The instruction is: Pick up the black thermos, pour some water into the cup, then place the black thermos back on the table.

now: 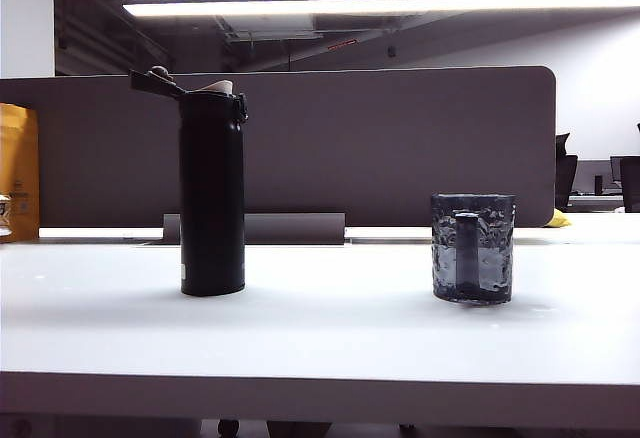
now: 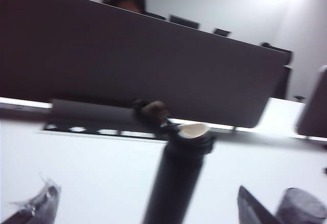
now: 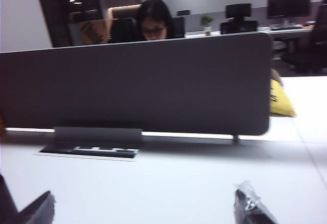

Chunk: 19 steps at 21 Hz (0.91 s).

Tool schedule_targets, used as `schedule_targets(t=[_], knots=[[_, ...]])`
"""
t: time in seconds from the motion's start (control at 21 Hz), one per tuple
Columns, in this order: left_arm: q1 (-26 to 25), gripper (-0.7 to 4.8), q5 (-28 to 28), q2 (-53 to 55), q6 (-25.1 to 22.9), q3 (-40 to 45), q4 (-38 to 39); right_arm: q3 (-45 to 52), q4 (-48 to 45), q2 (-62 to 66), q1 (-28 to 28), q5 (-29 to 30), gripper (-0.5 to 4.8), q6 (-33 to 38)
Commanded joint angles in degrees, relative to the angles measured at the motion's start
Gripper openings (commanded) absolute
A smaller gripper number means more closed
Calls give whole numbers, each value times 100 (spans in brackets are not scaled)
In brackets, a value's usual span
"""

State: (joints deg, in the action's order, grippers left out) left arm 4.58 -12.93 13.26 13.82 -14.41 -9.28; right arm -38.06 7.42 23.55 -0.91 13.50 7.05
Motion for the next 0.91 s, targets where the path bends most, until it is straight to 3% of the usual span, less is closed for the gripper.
schedule_targets(t=[0.05,0.24,0.43,0.67,0.91], knots=[[404,479,24,763,-55,-424,-348,-269,-389,326,15,286,479,22],[970,479,24,1808,-450,-857,-487,-339,-647,632,267,446,479,20],[1438,479,28,2726,-796,-1036,-872,-339,-697,881,881,415,479,-20],[1497,479,293,3773,-734,-1036,-1447,-339,-791,1499,2212,-341,479,-155],[1497,479,391,4651,-739,-1040,-2092,-339,-1163,2243,3110,-837,479,-275]])
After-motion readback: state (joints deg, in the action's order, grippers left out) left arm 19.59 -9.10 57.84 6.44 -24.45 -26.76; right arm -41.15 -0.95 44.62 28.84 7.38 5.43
